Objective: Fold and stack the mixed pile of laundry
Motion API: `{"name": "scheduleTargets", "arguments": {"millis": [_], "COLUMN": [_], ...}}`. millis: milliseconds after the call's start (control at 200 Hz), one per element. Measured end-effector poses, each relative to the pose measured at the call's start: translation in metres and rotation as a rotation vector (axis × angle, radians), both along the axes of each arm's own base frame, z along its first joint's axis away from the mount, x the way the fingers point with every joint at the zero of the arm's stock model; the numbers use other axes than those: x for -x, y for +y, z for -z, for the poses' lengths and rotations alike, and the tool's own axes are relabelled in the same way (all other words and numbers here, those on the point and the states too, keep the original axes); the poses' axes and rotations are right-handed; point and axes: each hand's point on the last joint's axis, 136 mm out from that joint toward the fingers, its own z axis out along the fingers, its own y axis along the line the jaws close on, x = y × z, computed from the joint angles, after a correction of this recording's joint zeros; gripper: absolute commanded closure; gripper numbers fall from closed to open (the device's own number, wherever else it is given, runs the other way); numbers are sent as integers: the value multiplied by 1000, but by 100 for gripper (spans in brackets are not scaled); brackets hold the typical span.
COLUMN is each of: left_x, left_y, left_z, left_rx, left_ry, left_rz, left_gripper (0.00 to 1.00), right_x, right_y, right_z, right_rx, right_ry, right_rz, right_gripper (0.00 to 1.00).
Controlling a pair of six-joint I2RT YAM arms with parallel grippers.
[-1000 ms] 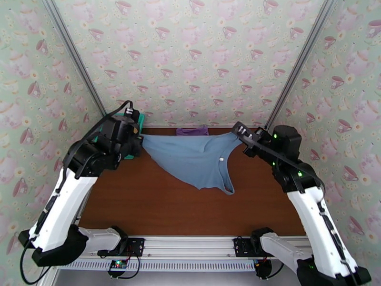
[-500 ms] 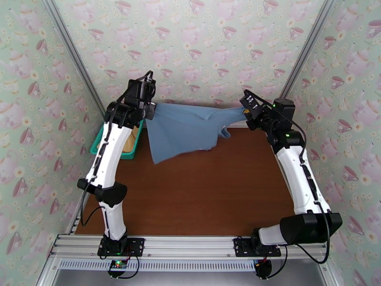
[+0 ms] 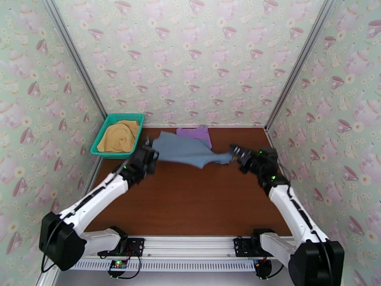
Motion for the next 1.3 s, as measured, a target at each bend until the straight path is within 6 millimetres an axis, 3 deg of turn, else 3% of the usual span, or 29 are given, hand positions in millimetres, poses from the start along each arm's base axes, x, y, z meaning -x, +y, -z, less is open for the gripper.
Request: {"name": "scheduleTargets", "arguments": {"millis": [45, 100, 265, 436, 601, 841, 876, 927, 997, 1172, 1302], "left_x": [14, 27, 31, 44, 64, 91, 95, 100, 107, 116, 119], "left_y": [6, 10, 13, 9, 3, -7, -6, -3, 4, 12, 9], "left_z": [24, 41, 49, 65, 68, 58, 60, 66, 75, 95, 102], "left_rx": [12, 28, 88, 78, 33, 41, 37, 26, -6, -115, -215], "left_ry": [49, 87, 87, 140, 166, 140, 142, 151, 171, 229, 263], "left_rz": [-46, -100, -228, -280, -285, -290, -295, -303, -318, -323, -295], "left_gripper": [100, 100, 100, 100, 100, 100, 100, 100, 100, 100, 100], "right_x": [14, 23, 26, 44, 62, 88, 90, 90, 88, 85, 91], "right_y": [8, 18, 31, 30, 18, 22, 20, 17, 11, 6, 29], "right_z": [24, 34, 26, 54, 69, 86, 91, 95, 98, 85, 45], "right_rx": [33, 67, 162, 320, 437, 539, 555, 577, 608, 611, 505], "right_ry": [57, 90, 62, 156, 255, 349, 367, 385, 389, 332, 194], "right_rz": [-19, -48, -80, -116, -135, -217, -217, -209, -184, -150, -212], "right_gripper": [100, 100, 100, 100, 100, 100, 88, 62, 46, 35, 33]}}
